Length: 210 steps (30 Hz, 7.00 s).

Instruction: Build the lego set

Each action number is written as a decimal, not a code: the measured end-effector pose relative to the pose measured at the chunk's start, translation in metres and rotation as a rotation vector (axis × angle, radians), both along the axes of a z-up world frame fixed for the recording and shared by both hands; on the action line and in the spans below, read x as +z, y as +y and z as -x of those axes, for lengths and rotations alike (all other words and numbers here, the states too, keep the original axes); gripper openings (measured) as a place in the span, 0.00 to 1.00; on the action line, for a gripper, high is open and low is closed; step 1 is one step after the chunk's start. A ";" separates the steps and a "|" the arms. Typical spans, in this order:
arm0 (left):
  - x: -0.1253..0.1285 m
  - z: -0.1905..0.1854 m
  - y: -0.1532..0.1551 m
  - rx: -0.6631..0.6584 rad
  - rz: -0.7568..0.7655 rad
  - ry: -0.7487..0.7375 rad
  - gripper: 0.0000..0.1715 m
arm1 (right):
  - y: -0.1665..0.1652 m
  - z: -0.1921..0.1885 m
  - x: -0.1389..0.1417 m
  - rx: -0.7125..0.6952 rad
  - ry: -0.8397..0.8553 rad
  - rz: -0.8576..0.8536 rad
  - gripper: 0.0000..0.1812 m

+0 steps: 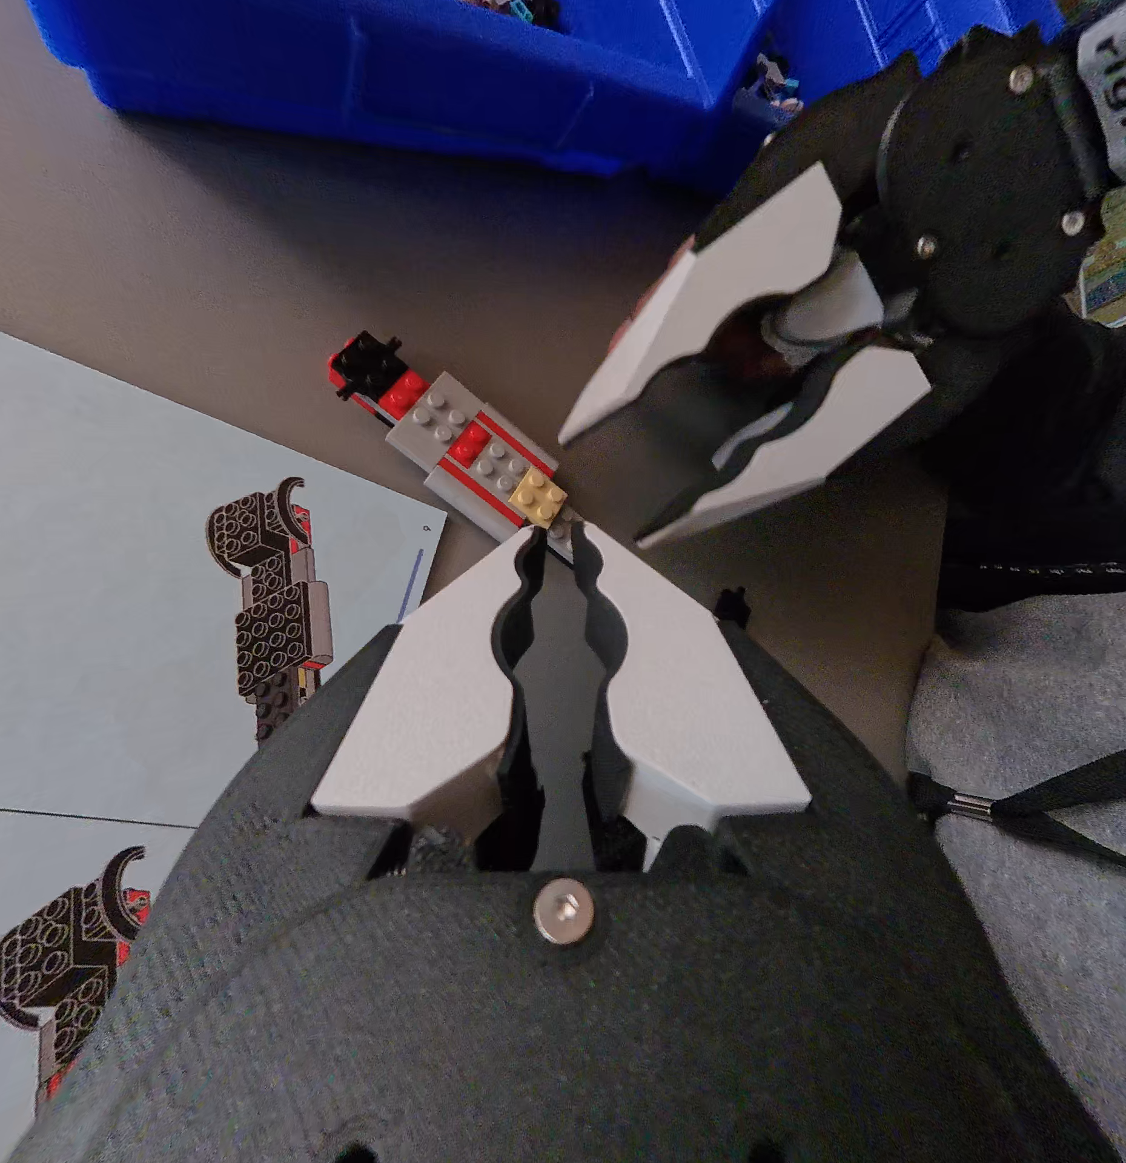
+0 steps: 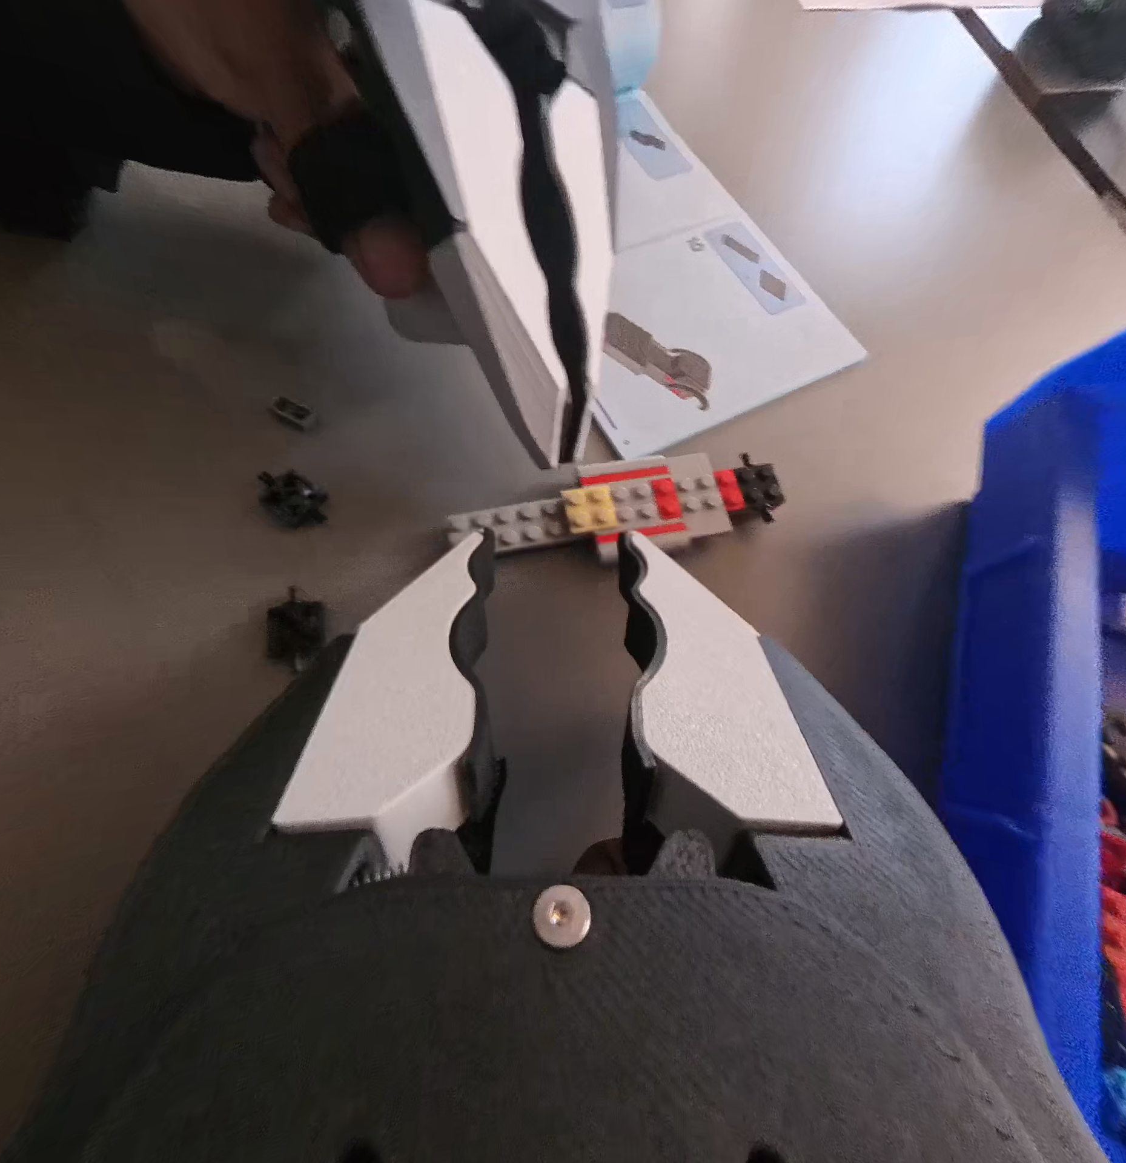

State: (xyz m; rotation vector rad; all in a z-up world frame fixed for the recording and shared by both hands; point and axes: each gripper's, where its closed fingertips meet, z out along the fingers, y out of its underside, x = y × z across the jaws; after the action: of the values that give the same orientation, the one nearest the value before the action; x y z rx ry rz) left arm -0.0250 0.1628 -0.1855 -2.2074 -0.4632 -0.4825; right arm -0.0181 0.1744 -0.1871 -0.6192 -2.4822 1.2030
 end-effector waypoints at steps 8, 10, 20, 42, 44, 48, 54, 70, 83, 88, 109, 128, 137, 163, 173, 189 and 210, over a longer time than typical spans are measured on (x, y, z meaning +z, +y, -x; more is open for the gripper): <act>0.004 0.001 -0.002 0.004 0.000 0.006 0.05 | 0.025 0.026 0.001 -0.108 -0.047 0.044 0.24; 0.004 0.002 -0.004 0.004 0.004 0.010 0.06 | 0.025 0.029 -0.002 -0.103 -0.069 0.031 0.24; 0.012 0.006 -0.008 0.019 -0.004 0.043 0.06 | 0.010 0.026 -0.013 -0.018 -0.156 -0.011 0.27; 0.022 0.031 -0.025 0.089 -0.009 0.084 0.07 | -0.012 0.005 0.009 0.144 -0.093 0.045 0.31; 0.022 0.031 -0.025 0.087 -0.010 0.085 0.07 | -0.014 0.008 0.009 0.167 -0.083 0.046 0.34; 0.023 0.031 -0.026 0.087 -0.013 0.086 0.07 | -0.013 0.012 -0.009 0.184 -0.092 -0.047 0.40; 0.025 0.031 -0.026 0.088 -0.018 0.090 0.07 | -0.014 0.011 -0.013 0.137 -0.083 -0.074 0.41; 0.026 0.030 -0.025 0.085 -0.023 0.091 0.07 | -0.004 -0.010 0.000 0.150 -0.013 -0.118 0.38; 0.026 0.031 -0.025 0.086 -0.042 0.054 0.07 | -0.029 -0.004 -0.017 0.328 -0.111 -0.092 0.39; 0.025 0.031 -0.025 0.091 -0.052 0.032 0.07 | -0.028 -0.004 -0.019 0.330 -0.123 -0.092 0.26; 0.036 0.039 -0.005 0.243 -0.317 -0.438 0.28 | 0.007 0.018 0.016 0.005 0.145 -0.012 0.24; 0.046 0.017 0.022 0.285 -0.463 -0.644 0.24 | 0.016 0.035 0.045 -0.161 0.304 -0.018 0.24; 0.052 0.024 0.022 0.336 -0.533 -0.611 0.14 | 0.011 0.036 0.052 -0.171 0.389 -0.055 0.24; 0.069 0.026 0.020 0.289 -0.650 -0.384 0.07 | 0.006 0.036 0.070 -0.167 0.553 -0.053 0.23; 0.098 0.006 0.016 0.047 -0.684 -0.054 0.07 | 0.013 0.014 0.106 -0.037 0.381 0.295 0.25; 0.094 -0.036 0.016 -0.265 -0.639 0.322 0.07 | -0.010 -0.021 0.106 0.175 0.107 0.494 0.15; 0.089 -0.048 0.011 -0.362 -0.601 0.419 0.07 | -0.014 -0.034 0.102 0.254 0.101 0.510 0.08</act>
State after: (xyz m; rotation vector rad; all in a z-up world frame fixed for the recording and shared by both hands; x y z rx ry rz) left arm 0.0231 0.1741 -0.0966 -1.7294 0.2835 -0.2795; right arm 0.0160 0.1602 -0.0853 -0.3484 -2.2193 1.9404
